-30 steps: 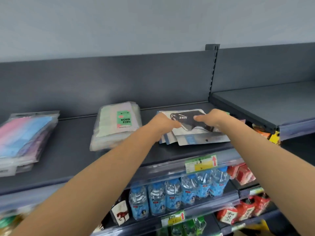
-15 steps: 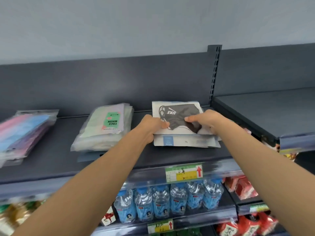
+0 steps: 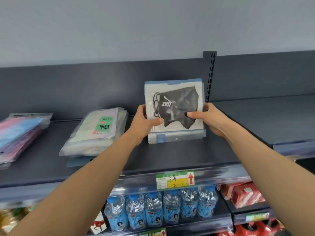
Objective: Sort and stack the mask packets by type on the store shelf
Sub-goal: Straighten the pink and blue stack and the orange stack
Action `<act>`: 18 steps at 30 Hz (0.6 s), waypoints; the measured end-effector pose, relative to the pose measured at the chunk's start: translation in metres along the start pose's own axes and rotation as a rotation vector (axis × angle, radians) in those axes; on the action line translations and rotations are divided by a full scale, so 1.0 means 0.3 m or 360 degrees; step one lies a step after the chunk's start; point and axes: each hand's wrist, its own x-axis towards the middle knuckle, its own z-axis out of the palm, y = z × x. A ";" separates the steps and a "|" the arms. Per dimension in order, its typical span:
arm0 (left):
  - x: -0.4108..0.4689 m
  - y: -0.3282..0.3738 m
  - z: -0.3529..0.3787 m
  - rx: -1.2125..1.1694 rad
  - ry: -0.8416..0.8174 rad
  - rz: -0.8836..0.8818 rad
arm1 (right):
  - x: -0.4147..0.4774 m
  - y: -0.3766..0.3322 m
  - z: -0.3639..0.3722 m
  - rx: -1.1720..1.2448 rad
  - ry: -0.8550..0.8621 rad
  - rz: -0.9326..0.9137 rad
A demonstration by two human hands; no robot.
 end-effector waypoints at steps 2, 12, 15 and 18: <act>-0.001 -0.017 0.011 -0.0044 -0.0012 0.0003 | 0.010 0.024 0.003 -0.0018 0.0027 -0.0026; 0.015 -0.031 0.038 0.0048 -0.0017 0.0051 | 0.002 0.049 0.008 -0.0109 0.0084 -0.0200; 0.025 -0.015 0.041 0.0143 0.0088 0.0005 | 0.000 0.035 -0.003 -0.0180 0.0170 -0.0228; 0.041 -0.014 0.056 0.0207 0.0126 -0.0227 | 0.017 0.023 -0.018 -0.0284 0.0115 -0.0036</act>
